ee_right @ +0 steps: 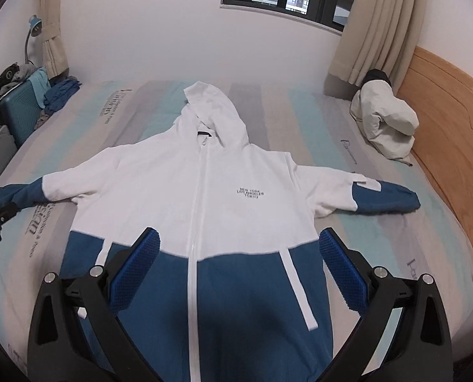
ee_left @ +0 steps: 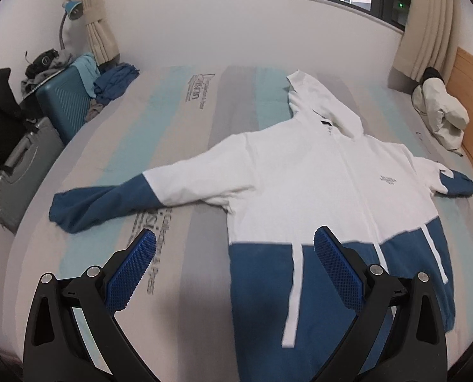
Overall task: Fold large clothes
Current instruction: 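Move both tools toward the jacket's blue sleeve cuffs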
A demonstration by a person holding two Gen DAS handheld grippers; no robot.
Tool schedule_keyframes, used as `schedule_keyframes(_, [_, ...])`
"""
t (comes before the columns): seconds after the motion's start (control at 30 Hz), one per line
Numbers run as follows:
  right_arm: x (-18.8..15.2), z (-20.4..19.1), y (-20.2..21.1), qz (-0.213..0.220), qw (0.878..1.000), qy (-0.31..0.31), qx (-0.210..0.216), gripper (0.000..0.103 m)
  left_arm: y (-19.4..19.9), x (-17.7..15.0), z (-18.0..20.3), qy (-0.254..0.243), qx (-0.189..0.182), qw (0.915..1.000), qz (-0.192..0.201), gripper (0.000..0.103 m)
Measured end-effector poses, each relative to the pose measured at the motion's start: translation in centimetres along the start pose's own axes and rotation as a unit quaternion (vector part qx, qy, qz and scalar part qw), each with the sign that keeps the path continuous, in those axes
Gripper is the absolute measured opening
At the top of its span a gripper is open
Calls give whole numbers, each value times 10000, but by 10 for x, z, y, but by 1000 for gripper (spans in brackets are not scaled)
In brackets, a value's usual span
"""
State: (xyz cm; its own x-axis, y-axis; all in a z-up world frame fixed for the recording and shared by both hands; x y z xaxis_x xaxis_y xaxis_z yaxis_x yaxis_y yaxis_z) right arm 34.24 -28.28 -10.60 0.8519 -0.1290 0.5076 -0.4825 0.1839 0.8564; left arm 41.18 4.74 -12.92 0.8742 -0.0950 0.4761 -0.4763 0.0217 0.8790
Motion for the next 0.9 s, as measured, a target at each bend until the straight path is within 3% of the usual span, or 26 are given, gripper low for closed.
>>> schedule_keyframes(0.2, [28, 2, -57, -221, 9997, 94, -5, 96, -42, 33, -21, 244, 241, 9994, 49, 97])
schedule_keyframes(0.4, [55, 5, -116, -543, 9980, 303, 121, 96, -93, 51, -80, 598, 458, 9971, -94, 97])
schedule_keyframes(0.53, [74, 0, -147, -616, 9966, 516, 180, 96, -123, 50, -159, 1097, 803, 9901, -355, 97])
schedule_keyframes(0.67, [95, -12, -177, -651, 9952, 700, 199, 96, -147, 46, -257, 1668, 1166, 9776, -533, 97])
schedule_keyframes(0.9, [109, -33, -222, -853, 9926, 842, 198, 96, -170, 38, -391, 1915, 1610, 9648, -813, 97])
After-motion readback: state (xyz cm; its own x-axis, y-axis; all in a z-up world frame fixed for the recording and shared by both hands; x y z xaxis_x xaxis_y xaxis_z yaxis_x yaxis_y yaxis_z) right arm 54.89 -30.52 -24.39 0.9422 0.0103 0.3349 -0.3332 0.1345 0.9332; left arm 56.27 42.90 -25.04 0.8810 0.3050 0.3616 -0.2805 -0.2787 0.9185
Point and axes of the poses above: each gripper's, at about its wrist camera, not at the fingertips, and y roughly against the way its jaws point, z to its right, x to its top, the point moved 7 cm from there along -y, roughly the way its jaws point, and after that the axes turned 13 degrees about -z, right-handed, at the moved point
